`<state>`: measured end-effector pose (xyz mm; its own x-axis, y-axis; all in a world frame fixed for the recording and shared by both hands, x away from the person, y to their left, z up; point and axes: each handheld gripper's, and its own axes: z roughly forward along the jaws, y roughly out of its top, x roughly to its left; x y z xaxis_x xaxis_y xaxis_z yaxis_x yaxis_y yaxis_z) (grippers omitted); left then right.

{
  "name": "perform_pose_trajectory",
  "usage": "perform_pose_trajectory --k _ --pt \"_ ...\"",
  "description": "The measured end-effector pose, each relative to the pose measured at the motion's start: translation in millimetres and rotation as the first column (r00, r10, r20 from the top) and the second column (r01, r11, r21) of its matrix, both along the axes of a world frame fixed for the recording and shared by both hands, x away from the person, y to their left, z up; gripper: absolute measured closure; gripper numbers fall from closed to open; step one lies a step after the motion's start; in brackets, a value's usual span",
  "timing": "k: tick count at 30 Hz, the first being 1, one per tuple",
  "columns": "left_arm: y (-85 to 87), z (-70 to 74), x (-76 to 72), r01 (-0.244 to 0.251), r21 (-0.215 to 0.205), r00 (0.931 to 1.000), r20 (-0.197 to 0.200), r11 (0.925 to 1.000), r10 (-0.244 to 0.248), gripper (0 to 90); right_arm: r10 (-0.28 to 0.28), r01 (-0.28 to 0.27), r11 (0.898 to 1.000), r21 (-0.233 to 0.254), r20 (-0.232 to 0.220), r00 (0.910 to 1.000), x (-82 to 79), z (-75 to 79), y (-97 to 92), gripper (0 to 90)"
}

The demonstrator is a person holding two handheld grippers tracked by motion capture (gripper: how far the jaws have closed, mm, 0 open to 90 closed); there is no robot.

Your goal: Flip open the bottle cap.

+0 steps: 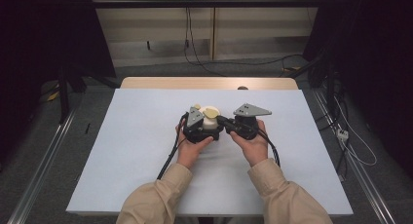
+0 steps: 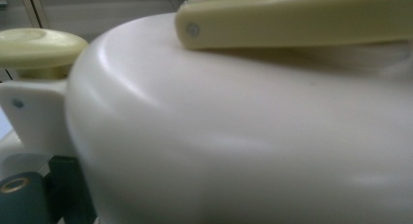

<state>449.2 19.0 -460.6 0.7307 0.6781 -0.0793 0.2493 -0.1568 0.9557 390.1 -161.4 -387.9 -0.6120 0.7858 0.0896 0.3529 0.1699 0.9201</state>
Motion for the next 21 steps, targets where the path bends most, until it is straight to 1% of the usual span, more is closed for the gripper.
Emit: perform_pose_trajectory --k 5,11,21 --pt "0.0 0.0 0.0 0.0 0.001 1.0 0.001 1.0 0.0 5.8 0.0 0.0 1.0 0.005 0.003 1.0 0.6 0.9 0.8 90.0" --pt "0.1 0.1 0.0 0.0 0.001 1.0 -0.001 1.0 0.0 5.8 0.0 0.0 1.0 -0.004 0.011 0.9999 1.7 3.1 3.6 90.0" --pt "-0.2 0.1 0.0 -0.002 -0.001 1.0 -0.001 1.0 0.002 5.8 -0.004 0.004 1.0 0.005 0.016 0.9999 2.8 5.0 3.7 90.0"
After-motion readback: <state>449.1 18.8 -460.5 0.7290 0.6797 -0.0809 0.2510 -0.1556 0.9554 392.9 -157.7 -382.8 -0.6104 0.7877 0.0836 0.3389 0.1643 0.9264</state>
